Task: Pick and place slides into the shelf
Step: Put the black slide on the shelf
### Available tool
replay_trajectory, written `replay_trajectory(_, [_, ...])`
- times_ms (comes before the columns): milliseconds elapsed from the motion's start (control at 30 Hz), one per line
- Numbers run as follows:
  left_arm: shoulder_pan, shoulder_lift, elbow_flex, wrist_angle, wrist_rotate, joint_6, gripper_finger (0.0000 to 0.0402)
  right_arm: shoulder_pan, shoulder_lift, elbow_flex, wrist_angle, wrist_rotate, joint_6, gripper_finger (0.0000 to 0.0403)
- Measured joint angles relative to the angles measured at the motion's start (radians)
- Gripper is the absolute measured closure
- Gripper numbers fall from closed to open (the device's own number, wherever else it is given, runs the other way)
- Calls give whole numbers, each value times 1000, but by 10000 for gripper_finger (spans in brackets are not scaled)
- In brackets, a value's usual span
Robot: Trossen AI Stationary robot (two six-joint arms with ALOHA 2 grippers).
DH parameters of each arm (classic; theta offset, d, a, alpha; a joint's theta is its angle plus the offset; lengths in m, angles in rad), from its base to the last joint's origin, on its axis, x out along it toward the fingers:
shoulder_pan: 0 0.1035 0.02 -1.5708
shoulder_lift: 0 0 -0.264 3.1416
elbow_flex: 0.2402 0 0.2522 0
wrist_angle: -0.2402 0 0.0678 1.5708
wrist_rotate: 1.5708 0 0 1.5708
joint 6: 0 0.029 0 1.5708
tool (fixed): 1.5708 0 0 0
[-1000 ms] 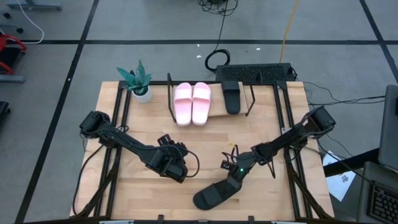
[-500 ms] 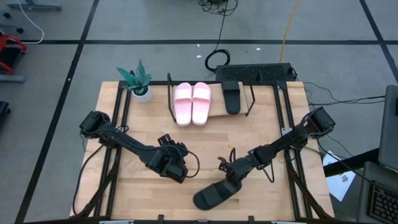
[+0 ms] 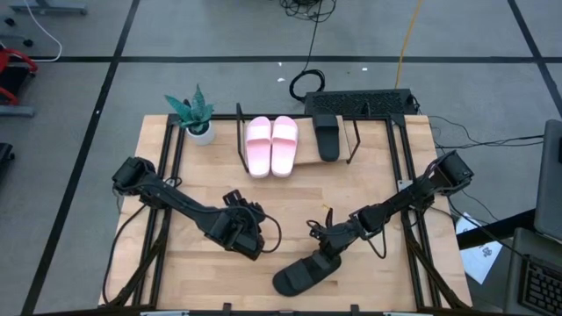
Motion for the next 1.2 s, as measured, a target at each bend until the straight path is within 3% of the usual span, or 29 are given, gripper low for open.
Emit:
replay_trajectory(367, [0, 0, 0, -1, -2, 14, 165, 0, 59, 3, 27, 1, 29, 244])
replay_trajectory(667, [0, 0, 0, -1, -1, 16, 165, 0, 190, 114, 70, -58, 12, 244])
replay_trajectory(1200, [0, 0, 0, 1, -1, 13, 165, -2, 197, 159, 78, -52, 8, 244])
